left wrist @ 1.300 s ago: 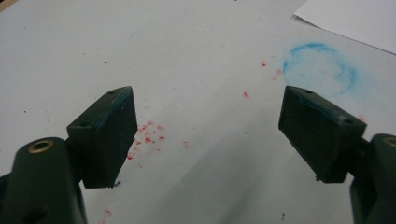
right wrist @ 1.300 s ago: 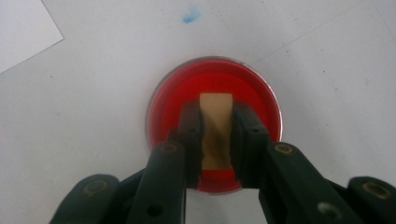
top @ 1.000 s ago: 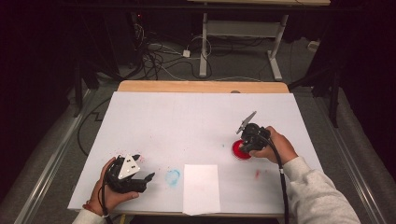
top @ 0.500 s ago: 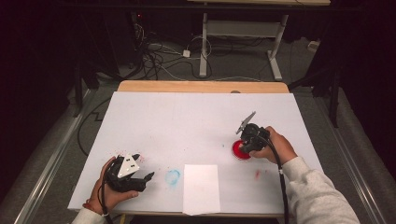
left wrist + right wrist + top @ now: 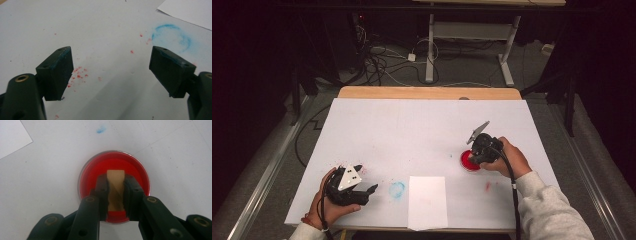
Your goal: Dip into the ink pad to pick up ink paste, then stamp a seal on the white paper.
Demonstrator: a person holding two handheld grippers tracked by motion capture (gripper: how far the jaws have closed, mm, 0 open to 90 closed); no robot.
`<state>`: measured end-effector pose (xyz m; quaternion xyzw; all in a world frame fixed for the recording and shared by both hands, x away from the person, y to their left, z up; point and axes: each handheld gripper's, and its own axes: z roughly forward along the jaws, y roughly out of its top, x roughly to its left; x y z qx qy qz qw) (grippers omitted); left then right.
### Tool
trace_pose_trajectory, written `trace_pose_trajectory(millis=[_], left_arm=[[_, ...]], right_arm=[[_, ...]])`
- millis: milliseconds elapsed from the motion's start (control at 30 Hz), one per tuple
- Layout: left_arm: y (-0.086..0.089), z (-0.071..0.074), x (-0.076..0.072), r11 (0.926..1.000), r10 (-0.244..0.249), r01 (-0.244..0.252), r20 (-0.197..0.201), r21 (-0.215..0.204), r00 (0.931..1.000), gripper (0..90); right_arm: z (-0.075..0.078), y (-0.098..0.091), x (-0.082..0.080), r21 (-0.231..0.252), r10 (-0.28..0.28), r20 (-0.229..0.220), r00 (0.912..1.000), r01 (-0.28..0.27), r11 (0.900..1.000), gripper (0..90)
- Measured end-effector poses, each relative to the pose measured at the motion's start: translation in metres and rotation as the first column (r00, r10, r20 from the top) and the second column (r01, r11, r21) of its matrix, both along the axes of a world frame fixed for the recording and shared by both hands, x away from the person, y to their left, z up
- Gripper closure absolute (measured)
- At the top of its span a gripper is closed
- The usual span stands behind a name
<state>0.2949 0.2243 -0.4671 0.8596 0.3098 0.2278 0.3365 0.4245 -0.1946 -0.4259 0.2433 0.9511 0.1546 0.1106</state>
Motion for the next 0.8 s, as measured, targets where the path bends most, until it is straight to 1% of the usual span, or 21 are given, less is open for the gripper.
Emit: trace_pose_trajectory(millis=[33,100,200,267,300,333,367,433,500,533,567,633,667,700,733,767,800], left_arm=[[0.000,0.000,0.001,1.0000,-0.004,0.004,-0.001,0.001,1.0000,19.2],[-0.001,0.001,0.003,1.0000,-0.005,0.005,0.001,-0.004,1.0000,19.2],[-0.001,0.000,0.003,1.0000,-0.009,0.009,-0.001,0.000,1.0000,19.2],[-0.001,-0.001,0.003,1.0000,-0.007,0.007,-0.003,0.001,1.0000,19.2],[-0.001,0.000,0.002,1.0000,-0.006,0.006,-0.001,-0.002,1.0000,19.2],[-0.001,0.000,0.002,1.0000,-0.005,0.005,0.002,-0.005,1.0000,19.2],[-0.001,0.000,0.002,1.0000,-0.006,0.006,0.004,-0.002,1.0000,19.2],[-0.003,0.001,0.001,0.9999,-0.011,0.011,0.007,0.004,0.9999,19.1],[-0.005,0.002,0.001,0.9998,-0.016,0.016,0.010,0.008,0.9998,19.2],[-0.005,0.002,0.001,0.9997,-0.022,0.021,0.020,0.013,0.9996,19.2],[-0.005,0.001,0.000,0.9997,-0.019,0.019,0.007,0.012,0.9998,19.2],[-0.005,0.001,0.000,0.9995,-0.021,0.021,0.013,0.023,0.9997,19.2],[-0.005,0.001,-0.001,0.9997,-0.016,0.016,0.007,0.020,0.9998,19.2],[-0.004,0.002,0.000,0.9996,-0.017,0.017,0.020,0.024,0.9997,19.2],[-0.004,0.003,-0.001,0.9996,-0.014,0.013,0.024,0.026,0.9996,19.2],[-0.003,0.003,-0.001,0.9997,-0.008,0.008,0.017,0.023,0.9998,19.2],[-0.003,0.004,-0.001,0.9996,-0.009,0.008,0.028,0.027,0.9996,19.1]], right_arm=[[0.002,0.000,-0.001,0.009,0.004,0.003,1.0000,-0.004,0.9999,76.1],[0.006,-0.002,-0.004,0.056,-0.001,0.015,0.9999,0.000,0.9985,76.1],[0.013,-0.003,-0.009,0.091,-0.011,0.046,0.9989,0.007,0.9958,76.1],[0.018,-0.005,-0.013,0.134,-0.012,0.054,0.9985,0.005,0.9909,76.1],[0.020,-0.005,-0.015,0.147,-0.012,0.061,0.9981,0.003,0.9891,76.1],[0.022,-0.005,-0.017,0.156,-0.008,0.074,0.9972,-0.004,0.9878,76.1],[0.025,-0.004,-0.019,0.160,-0.010,0.077,0.9970,-0.003,0.9871,76.1],[0.029,-0.004,-0.023,0.176,0.003,0.096,0.9954,-0.020,0.9842,76.1],[0.033,-0.004,-0.028,0.201,0.004,0.095,0.9955,-0.023,0.9793,76.1],[0.035,-0.004,-0.030,0.206,0.010,0.103,0.9947,-0.031,0.9780,76.1],[0.037,-0.004,-0.033,0.211,0.013,0.111,0.9937,-0.036,0.9768,76.1],[0.041,-0.004,-0.037,0.235,0.021,0.124,0.9921,-0.050,0.9706,76.1],[0.043,-0.004,-0.039,0.248,0.023,0.130,0.9913,-0.055,0.9672,76.1],[0.045,-0.003,-0.041,0.253,0.024,0.135,0.9906,-0.058,0.9658,76.1],[0.046,-0.002,-0.043,0.255,0.031,0.140,0.9897,-0.067,0.9645,76.1],[0.048,-0.001,-0.045,0.263,0.029,0.145,0.9890,-0.066,0.9626,76.1],[0.049,-0.001,-0.046,0.268,0.034,0.148,0.9885,-0.073,0.9607,76.1]])
